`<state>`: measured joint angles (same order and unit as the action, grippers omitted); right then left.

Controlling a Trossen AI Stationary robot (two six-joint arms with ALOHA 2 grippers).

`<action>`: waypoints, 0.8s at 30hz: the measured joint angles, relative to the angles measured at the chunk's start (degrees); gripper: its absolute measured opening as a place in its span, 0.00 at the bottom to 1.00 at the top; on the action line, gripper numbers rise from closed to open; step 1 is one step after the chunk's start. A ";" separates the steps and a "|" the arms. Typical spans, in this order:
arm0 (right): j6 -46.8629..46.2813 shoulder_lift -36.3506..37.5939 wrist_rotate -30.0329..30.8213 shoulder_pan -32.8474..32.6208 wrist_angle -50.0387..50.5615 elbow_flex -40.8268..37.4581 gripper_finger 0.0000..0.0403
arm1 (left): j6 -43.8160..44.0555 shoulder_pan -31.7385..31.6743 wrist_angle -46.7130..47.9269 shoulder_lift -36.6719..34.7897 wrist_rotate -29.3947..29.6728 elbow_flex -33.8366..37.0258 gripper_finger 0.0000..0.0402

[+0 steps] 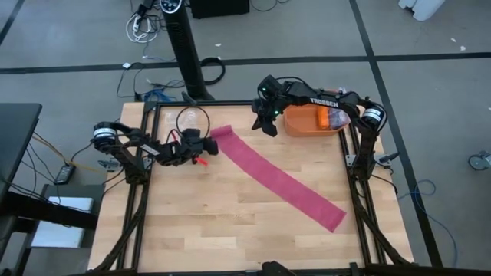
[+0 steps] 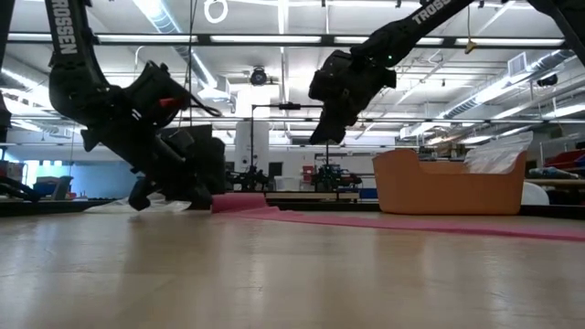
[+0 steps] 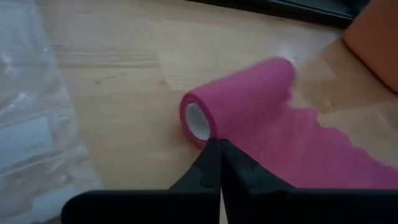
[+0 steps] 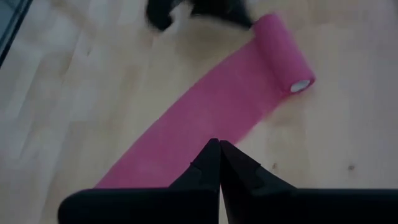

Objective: Roll bandage
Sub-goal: Roll the pink bandage

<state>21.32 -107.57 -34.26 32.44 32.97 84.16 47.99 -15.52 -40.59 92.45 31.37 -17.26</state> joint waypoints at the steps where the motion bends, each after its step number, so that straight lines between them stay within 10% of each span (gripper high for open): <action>1: -1.16 0.02 0.05 0.03 -2.69 -1.29 0.02 | -0.01 0.23 -0.05 -0.03 -0.04 0.00 0.01; 8: -7.49 -0.07 2.00 0.14 -21.76 -11.01 0.01 | -1.96 1.06 -1.23 -0.09 -2.15 -0.07 0.00; 15: -6.22 -0.05 3.59 2.45 -15.03 -13.71 0.01 | -2.25 1.08 -1.23 -0.16 -4.43 -0.13 0.01; 24: -9.47 5.89 6.89 3.23 -31.51 -28.76 0.00 | -10.08 1.06 -13.41 -0.62 -6.12 -0.15 0.15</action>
<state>11.86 -101.68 -27.37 35.67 1.47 55.40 37.91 -14.46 -54.01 91.83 25.25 -17.41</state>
